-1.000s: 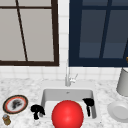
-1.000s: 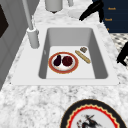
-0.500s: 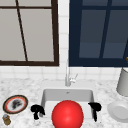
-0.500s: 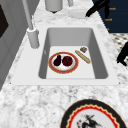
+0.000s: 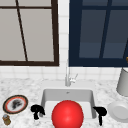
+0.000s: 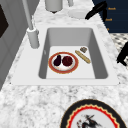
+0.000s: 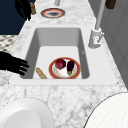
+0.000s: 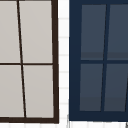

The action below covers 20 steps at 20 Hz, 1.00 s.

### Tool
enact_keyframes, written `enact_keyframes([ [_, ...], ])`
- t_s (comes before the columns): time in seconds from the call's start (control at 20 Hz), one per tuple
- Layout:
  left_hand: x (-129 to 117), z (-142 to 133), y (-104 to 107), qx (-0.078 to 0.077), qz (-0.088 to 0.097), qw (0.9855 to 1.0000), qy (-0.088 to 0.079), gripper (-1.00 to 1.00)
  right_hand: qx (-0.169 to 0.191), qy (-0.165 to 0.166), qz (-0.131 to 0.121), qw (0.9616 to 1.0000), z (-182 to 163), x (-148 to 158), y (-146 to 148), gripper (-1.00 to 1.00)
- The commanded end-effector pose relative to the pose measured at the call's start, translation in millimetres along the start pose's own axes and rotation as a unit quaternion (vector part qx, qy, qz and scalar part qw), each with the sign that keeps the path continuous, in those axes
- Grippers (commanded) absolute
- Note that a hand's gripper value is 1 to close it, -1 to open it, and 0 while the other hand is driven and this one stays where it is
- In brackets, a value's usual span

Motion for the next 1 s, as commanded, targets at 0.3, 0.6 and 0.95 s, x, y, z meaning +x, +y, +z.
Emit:
enact_keyframes([
  [0.3, 0, 0, 0, 0.000, 0.000, 1.0000, 0.000, -1.00, 0.013, 0.003, 0.004, 0.9999, -6, -13, 29, 0.00],
  [0.6, -23, -11, 13, 0.002, 0.020, 0.9998, 0.000, -1.00, 0.011, 0.005, 0.008, 0.9999, -5, -15, 31, 0.00],
  [0.95, -67, -25, 39, -0.009, 0.035, 0.9993, 0.005, -1.00, 0.009, 0.007, 0.006, 0.9999, -5, -15, 31, 0.00],
])
